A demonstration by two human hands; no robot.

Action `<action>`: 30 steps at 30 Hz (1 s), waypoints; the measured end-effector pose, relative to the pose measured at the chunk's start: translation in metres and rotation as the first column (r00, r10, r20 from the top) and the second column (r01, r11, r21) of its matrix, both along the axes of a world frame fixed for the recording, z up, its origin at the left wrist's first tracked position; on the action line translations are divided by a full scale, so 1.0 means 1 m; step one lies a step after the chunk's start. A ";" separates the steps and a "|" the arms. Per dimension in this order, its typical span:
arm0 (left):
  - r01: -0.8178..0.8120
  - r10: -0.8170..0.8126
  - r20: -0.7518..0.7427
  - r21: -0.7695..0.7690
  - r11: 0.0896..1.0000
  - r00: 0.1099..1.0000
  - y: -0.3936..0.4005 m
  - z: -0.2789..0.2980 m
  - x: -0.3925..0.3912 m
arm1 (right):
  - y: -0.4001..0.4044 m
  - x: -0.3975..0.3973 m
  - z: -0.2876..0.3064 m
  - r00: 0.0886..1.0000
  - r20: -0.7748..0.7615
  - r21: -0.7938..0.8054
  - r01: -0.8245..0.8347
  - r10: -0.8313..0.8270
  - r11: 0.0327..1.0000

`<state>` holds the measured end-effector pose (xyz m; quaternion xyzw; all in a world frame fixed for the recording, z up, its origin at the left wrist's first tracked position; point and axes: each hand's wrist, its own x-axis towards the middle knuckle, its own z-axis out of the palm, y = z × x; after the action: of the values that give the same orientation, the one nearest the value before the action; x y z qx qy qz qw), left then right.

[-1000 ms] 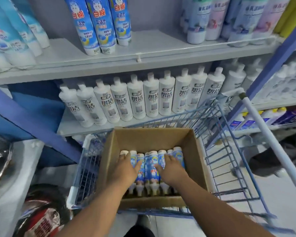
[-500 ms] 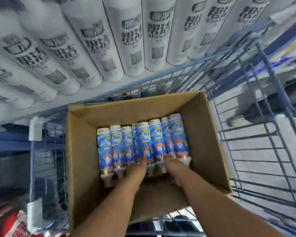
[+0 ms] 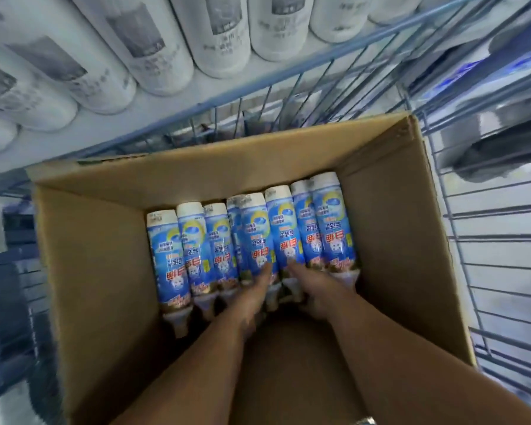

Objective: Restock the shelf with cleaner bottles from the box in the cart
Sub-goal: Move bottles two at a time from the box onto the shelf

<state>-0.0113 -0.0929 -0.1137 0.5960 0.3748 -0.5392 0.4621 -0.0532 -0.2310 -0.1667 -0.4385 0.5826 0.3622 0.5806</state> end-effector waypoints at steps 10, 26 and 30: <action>0.074 -0.089 0.200 0.080 0.994 0.976 0.016 0.056 0.020 | 0.008 0.026 0.102 0.997 0.074 0.093 -0.037 0.030 0.995; -0.125 0.060 0.413 0.132 0.983 0.909 0.026 0.194 -0.019 | 0.019 -0.001 0.246 0.941 0.339 0.009 -0.005 0.002 1.000; -0.137 0.038 0.560 0.137 0.981 0.828 0.029 0.248 -0.039 | 0.022 -0.012 0.290 0.889 0.458 0.002 -0.014 0.012 1.000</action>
<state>-0.0499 -0.0639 0.1348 0.7462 0.2964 -0.2874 0.5223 -0.0647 -0.2086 0.1238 -0.5140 0.4255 0.2539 0.7002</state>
